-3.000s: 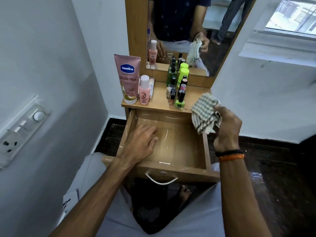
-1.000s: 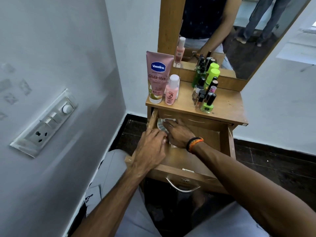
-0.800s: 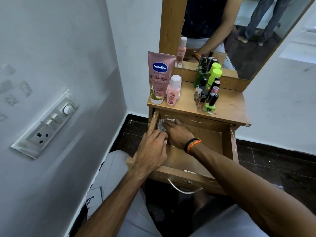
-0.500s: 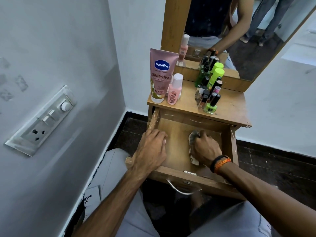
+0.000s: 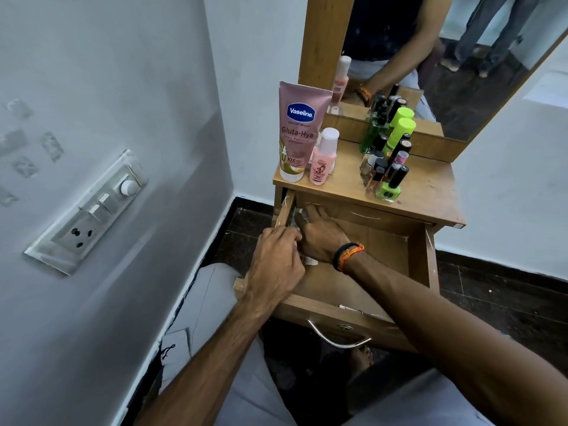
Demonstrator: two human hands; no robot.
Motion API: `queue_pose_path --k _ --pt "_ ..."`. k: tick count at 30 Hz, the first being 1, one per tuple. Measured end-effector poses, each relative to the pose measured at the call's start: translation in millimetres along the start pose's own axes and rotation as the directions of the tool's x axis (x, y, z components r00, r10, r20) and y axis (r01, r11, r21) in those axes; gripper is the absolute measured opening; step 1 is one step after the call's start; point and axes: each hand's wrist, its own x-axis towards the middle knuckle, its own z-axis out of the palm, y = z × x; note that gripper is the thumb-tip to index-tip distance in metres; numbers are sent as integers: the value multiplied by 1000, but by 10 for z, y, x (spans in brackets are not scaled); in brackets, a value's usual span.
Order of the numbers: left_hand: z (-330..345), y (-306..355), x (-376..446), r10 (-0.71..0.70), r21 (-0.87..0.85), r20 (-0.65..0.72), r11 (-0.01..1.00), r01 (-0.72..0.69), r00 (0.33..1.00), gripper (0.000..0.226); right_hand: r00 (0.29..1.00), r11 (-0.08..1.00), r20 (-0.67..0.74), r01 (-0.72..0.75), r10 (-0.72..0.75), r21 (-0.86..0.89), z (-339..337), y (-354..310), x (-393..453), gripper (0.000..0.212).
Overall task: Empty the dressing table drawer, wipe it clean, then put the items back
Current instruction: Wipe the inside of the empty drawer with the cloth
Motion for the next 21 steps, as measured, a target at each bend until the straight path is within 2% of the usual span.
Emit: queue_pose_path --k 3,7,10,12,17,21 --pt "-9 -10 -19 -30 -29 -32 999 29 999 23 987 988 31 155 -155 17 -64 78 -106 51" --pt "18 -49 -4 -92 -40 -26 995 90 995 24 927 925 43 366 -372 101 -108 84 -414 41" --pt "38 -55 15 -96 -19 -12 995 96 995 28 882 884 122 433 -456 176 -66 49 -637 21" --pt "46 -59 21 -91 -22 -5 996 91 996 29 849 858 160 470 -504 208 -37 108 -752 20" --pt "2 -81 24 -92 -64 3 994 92 996 34 845 883 267 413 -463 223 -83 634 -971 42" --pt "-14 -80 55 -103 -79 67 991 108 992 36 915 933 181 353 -360 72 -61 804 -913 49"
